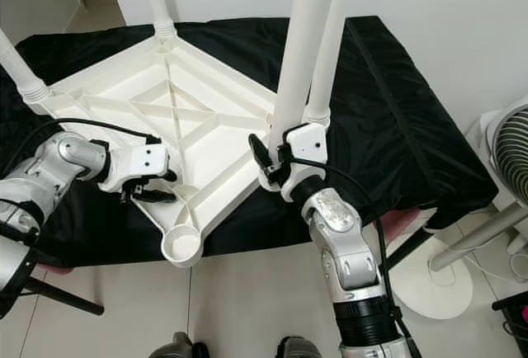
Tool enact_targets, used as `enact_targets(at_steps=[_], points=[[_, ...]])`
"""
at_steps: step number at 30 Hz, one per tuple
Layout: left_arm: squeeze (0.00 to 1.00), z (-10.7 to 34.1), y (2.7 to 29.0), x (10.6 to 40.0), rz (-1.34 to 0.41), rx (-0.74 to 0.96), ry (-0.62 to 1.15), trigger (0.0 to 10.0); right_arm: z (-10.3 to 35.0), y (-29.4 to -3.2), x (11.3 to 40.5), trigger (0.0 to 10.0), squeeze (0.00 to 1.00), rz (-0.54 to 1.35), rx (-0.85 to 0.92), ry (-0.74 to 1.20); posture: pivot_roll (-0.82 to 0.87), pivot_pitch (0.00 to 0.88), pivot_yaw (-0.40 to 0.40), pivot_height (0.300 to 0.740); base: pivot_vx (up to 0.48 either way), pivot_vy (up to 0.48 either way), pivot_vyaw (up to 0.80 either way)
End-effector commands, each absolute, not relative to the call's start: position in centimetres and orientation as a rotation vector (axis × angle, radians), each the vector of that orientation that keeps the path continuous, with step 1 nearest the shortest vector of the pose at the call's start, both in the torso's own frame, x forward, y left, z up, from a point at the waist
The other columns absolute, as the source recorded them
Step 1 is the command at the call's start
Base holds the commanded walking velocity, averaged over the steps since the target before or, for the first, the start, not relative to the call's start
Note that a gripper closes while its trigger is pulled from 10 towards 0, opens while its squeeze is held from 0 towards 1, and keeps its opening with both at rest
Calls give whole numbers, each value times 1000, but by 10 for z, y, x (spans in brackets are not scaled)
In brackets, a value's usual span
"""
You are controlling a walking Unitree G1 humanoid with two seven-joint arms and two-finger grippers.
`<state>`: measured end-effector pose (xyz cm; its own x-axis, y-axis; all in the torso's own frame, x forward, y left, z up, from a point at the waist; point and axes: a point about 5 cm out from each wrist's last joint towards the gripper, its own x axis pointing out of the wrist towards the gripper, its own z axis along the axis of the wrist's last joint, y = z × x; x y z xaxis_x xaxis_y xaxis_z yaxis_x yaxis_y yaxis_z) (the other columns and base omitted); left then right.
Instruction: Building children table
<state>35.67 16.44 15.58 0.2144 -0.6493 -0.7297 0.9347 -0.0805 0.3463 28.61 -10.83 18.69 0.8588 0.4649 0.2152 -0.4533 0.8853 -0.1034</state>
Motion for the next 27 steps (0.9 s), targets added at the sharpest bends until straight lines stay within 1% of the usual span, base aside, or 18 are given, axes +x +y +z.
enact_targets(at_steps=[1, 4, 5, 6, 7, 9, 11, 12, 16, 18, 19, 20, 21, 23, 24, 25, 26, 27], points=[[0, 140, 168, 352, -1375, 913, 459, 1569, 188, -107, 283, 10000, 0, 481, -46, -242, -99, 117, 84, 740, 0, 0, 0], [0, 140, 168, 352, -1375, 913, 459, 1569, 188, -107, 283, 10000, 0, 481, -46, -242, -99, 117, 84, 740, 0, 0, 0], [0, 140, 168, 352, -1372, 909, 451, 1373, 188, -107, 283, 10000, 0, 480, -45, -241, -99, 117, 85, 740, 0, 0, 0], [0, 141, 167, 353, -1366, 902, 436, 588, 187, -107, 283, 10000, 0, 478, -45, -241, -99, 116, 86, 740, 0, 0, 0], [0, 143, 165, 354, -1358, 890, 415, 1255, 187, -107, 283, 10000, 0, 476, -44, -240, -99, 116, 88, 740, 0, 0, 0], [0, 144, 164, 354, -1354, 881, 402, 1255, 187, -107, 283, 10000, 0, 475, -44, -240, -99, 116, 88, 740, 0, 0, 0], [0, 145, 162, 355, -1343, 871, 382, 1725, 187, -107, 283, 10000, 0, 474, -45, -240, -100, 116, 87, 740, 0, 0, 0], [0, 144, 160, 356, -1326, 861, 368, 353, 187, -107, 283, 10000, 0, 472, -44, -241, -100, 116, 87, 740, 0, 0, 0], [0, 142, 153, 358, -1266, 840, 305, 0, 187, -108, 283, 10000, 0, 470, -43, -241, -99, 111, 83, 740, 0, 0, 0], [0, 140, 147, 359, -1235, 826, 268, 2941, 186, -108, 283, 10000, 0, 467, -44, -240, -99, 107, 77, 740, 0, 0, 0], [0, 140, 145, 359, -1224, 815, 254, 1647, 186, -107, 284, 10000, 0, 464, -41, -241, -98, 106, 77, 740, 0, 0, 0], [0, 140, 145, 359, -1224, 815, 254, 1647, 186, -107, 284, 10000, 0, 464, -41, -241, -98, 106, 77, 740, 0, 0, 0], [0, 140, 140, 360, -1200, 797, 220, 2353, 187, -107, 285, 10000, 0, 460, -38, -242, -96, 103, 73, 740, 0, 0, 0], [0, 141, 138, 361, -1189, 788, 201, 2353, 187, -107, 285, 10000, 0, 458, -38, -242, -96, 103, 73, 740, 0, 0, 0], [0, 143, 135, 363, -1149, 779, 179, 3451, 187, -107, 286, 10000, 0, 455, -36, -243, -96, 103, 73, 740, 0, 0, 0], [0, 143, 135, 363, -1149, 779, 179, 3451, 187, -107, 286, 10000, 0, 455, -36, -243, -96, 103, 73, 740, 0, 0, 0], [0, 144, 133, 365, -1120, 772, 166, 4980, 187, -107, 287, 10000, 0, 454, -34, -244, -96, 103, 73, 740, 0, 0, 0], [0, 145, 131, 367, -1090, 780, 146, 10000, 188, -107, 287, 10000, 0, 453, -33, -244, -96, 99, 63, 740, 0, 0, 0]])
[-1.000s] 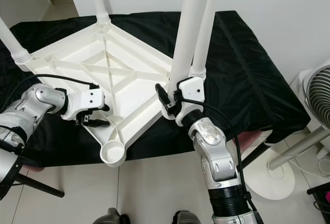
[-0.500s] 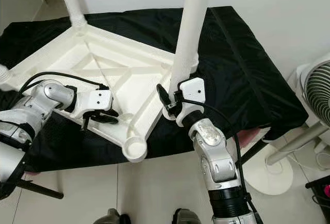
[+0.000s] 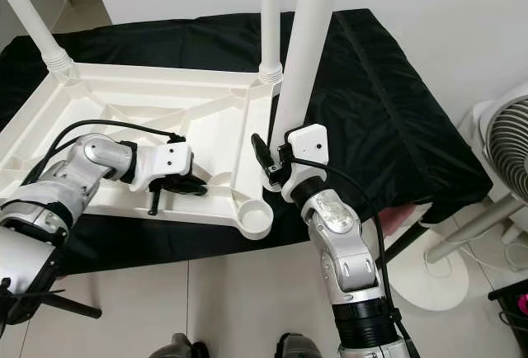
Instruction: Building children table
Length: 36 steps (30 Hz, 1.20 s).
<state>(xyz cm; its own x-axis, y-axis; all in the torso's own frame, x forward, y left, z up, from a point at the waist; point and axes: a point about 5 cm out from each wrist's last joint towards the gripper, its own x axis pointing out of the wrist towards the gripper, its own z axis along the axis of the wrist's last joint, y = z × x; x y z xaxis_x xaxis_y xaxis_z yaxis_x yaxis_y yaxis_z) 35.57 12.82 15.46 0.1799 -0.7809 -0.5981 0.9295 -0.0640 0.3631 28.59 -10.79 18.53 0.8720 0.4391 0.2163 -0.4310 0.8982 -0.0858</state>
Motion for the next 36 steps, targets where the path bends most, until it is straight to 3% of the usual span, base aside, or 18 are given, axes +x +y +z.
enact_targets(at_steps=[1, 5, 6, 12, 13, 14, 15, 24, 36], points=[[0, 145, 129, 368, -1069, 780, 134, 10000, 188, -106, 287, 10000, 0, 452, -31, -244, -98, 100, 62, 740, 0, 0, 0], [0, 149, 124, 371, -1013, 731, 92, 10000, 188, -107, 288, 10000, 0, 441, -27, -242, -107, 106, 58, 740, 0, 0, 0], [1000, 152, 124, 373, -973, 704, 75, 10000, 188, -108, 288, 10000, 0, 435, -26, -241, -107, 106, 58, 740, 0, 0, 0], [1000, 160, 125, 378, -904, 667, 38, 10000, 188, -109, 289, 10000, 0, 428, -23, -240, -111, 113, 55, 740, 0, 0, 0], [231, 164, 127, 379, -887, 670, 13, 10000, 188, -109, 289, 10000, 0, 429, -21, -239, -111, 113, 55, 740, 0, 0, 0], [231, 164, 127, 379, -887, 670, 13, 10000, 188, -109, 289, 10000, 0, 429, -21, -239, -111, 113, 55, 740, 0, 0, 0], [0, 167, 128, 379, -879, 665, -1, 10000, 188, -109, 289, 10000, 0, 429, -21, -239, -107, 120, 57, 740, 0, 0, 0], [0, 198, 142, 378, -839, 423, -96, 10000, 184, -111, 291, 10000, 0, 392, -10, -232, -88, 121, 61, 740, 0, 0, 0], [0, 193, 139, 352, -845, 337, -113, 10000, 179, -122, 298, 10000, 0, 314, 8, -205, -68, 113, 59, 740, 0, 0, 0]])
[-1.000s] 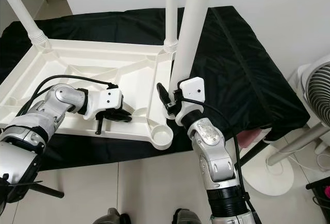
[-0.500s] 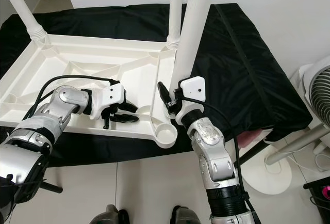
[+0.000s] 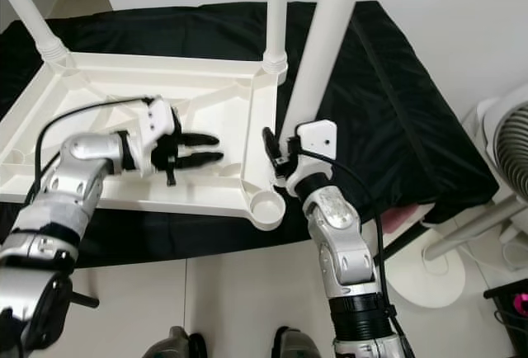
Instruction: Building children table
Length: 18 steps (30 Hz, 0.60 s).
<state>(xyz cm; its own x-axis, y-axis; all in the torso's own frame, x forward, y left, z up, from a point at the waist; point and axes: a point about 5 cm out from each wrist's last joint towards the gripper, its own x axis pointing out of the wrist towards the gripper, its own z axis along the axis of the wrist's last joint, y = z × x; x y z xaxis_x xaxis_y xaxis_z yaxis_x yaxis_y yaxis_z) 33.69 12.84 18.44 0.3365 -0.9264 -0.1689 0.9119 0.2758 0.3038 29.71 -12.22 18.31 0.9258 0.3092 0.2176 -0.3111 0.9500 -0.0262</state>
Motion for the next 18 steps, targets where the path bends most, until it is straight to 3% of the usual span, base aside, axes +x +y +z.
enact_targets(at_steps=[1, 5, 9, 18], points=[[0, 194, 137, 345, -857, 322, -143, 10000, 178, -123, 299, 10000, 0, 303, 6, -199, -67, 112, 58, 740, 0, 0, 0], [0, 188, 132, 331, -896, 287, -137, 10000, 174, -127, 302, 10000, 0, 267, -6, -179, -58, 107, 55, 740, 0, 0, 0], [0, 171, 116, 296, -1051, 216, -70, 10000, 171, -130, 306, 10000, 0, 247, -26, -179, -50, 101, 44, 740, 0, 0, 0], [0, 145, 103, 288, -1063, 319, 91, 10000, 175, -127, 311, 10000, 0, 265, -30, -195, -50, 87, 32, 740, 0, 0, 0]])
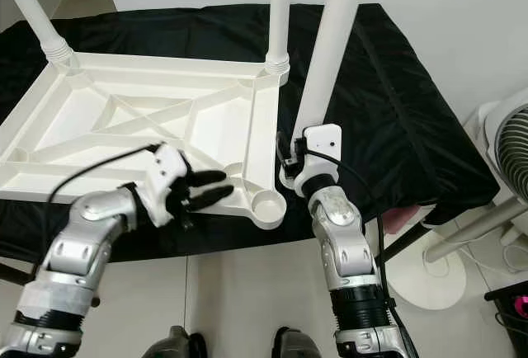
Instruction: Building children table
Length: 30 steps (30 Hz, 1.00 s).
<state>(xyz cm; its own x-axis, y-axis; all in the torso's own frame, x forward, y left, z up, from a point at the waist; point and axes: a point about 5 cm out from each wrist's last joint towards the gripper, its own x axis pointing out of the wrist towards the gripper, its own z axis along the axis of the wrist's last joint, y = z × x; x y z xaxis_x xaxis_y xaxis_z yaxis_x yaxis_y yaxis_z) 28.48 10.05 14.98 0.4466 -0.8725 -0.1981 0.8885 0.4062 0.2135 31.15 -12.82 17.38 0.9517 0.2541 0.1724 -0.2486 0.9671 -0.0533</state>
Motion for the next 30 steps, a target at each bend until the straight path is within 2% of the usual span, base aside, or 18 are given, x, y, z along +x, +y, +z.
enact_targets(at_steps=[1, 11, 16, 27, 30], points=[[0, 144, 102, 289, -1054, 321, 98, 10000, 176, -127, 312, 10000, 0, 266, -30, -195, -50, 87, 32, 740, 0, 0, 0], [0, 138, 105, 306, -859, 374, 161, 10000, 182, -125, 312, 10000, 0, 272, -31, -226, -70, 77, 29, 740, 0, 0, 0], [0, 136, 106, 321, -769, 456, 158, 10000, 186, -121, 313, 10000, 0, 286, -30, -240, -87, 86, 14, 740, 0, 0, 0], [0, 132, 103, 335, -658, 433, 141, 10000, 188, -121, 309, 10000, 0, 301, -2, -250, -119, 82, 8, 740, 0, 0, 0], [0, 141, 106, 345, -543, 406, 76, 10000, 187, -122, 309, 10000, 0, 294, 14, -254, -117, 79, 5, 740, 0, 0, 0]])
